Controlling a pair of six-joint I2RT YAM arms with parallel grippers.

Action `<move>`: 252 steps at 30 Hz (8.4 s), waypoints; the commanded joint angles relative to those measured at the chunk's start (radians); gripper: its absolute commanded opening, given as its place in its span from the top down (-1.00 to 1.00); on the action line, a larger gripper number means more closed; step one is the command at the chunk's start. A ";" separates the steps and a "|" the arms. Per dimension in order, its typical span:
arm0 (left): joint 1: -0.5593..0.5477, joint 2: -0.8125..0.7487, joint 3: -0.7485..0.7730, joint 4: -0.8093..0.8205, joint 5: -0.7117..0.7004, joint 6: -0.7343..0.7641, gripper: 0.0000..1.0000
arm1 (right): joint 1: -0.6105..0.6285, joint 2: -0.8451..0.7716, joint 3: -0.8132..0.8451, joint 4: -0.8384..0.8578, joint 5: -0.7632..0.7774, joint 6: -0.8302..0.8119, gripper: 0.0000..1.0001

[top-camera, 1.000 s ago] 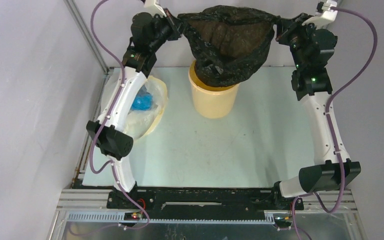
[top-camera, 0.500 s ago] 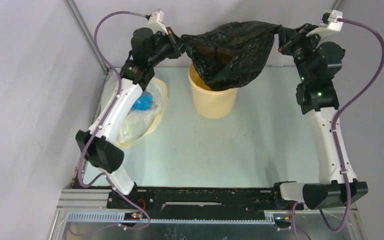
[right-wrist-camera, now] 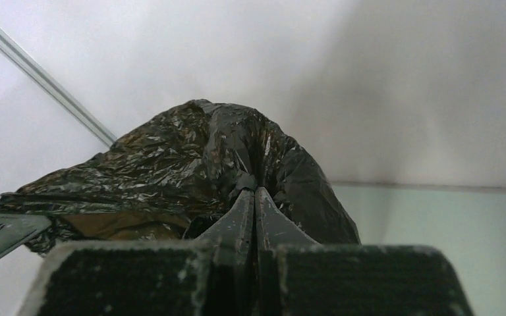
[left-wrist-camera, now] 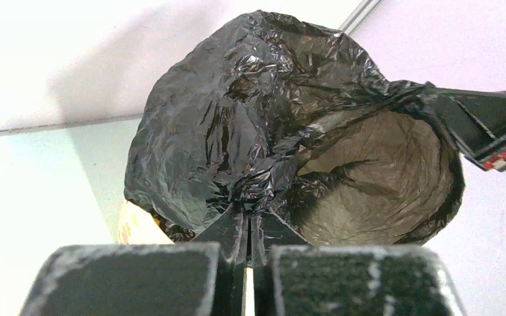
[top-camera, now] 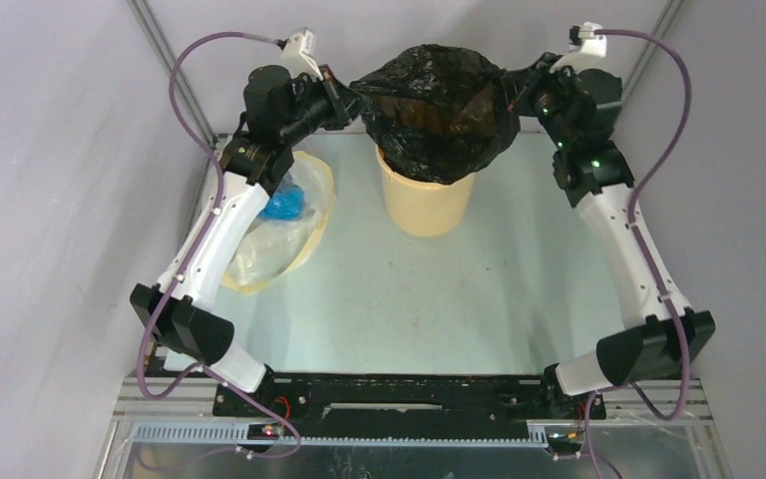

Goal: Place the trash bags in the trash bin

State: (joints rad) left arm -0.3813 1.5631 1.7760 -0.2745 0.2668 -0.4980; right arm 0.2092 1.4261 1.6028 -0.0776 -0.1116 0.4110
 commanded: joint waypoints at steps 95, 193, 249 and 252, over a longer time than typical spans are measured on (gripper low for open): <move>-0.154 0.275 0.244 -0.506 -0.192 0.260 1.00 | 0.369 0.441 0.334 -0.849 0.006 -0.255 1.00; -0.033 -0.282 -0.262 -0.313 -0.032 0.071 1.00 | 0.204 0.159 0.184 -0.660 -0.076 -0.053 1.00; 0.144 -0.213 -0.298 -0.257 -0.001 0.030 1.00 | 0.082 0.024 0.189 -0.744 -0.068 -0.126 -0.69; 0.144 -0.221 -0.303 -0.257 0.000 0.031 1.00 | 0.120 -0.009 0.151 -0.762 -0.051 -0.096 -0.76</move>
State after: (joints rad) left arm -0.2470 1.3880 1.4460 -0.5610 0.2481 -0.4557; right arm 0.2893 1.4528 1.7988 -0.8097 -0.1596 0.2832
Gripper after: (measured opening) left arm 0.003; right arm 0.863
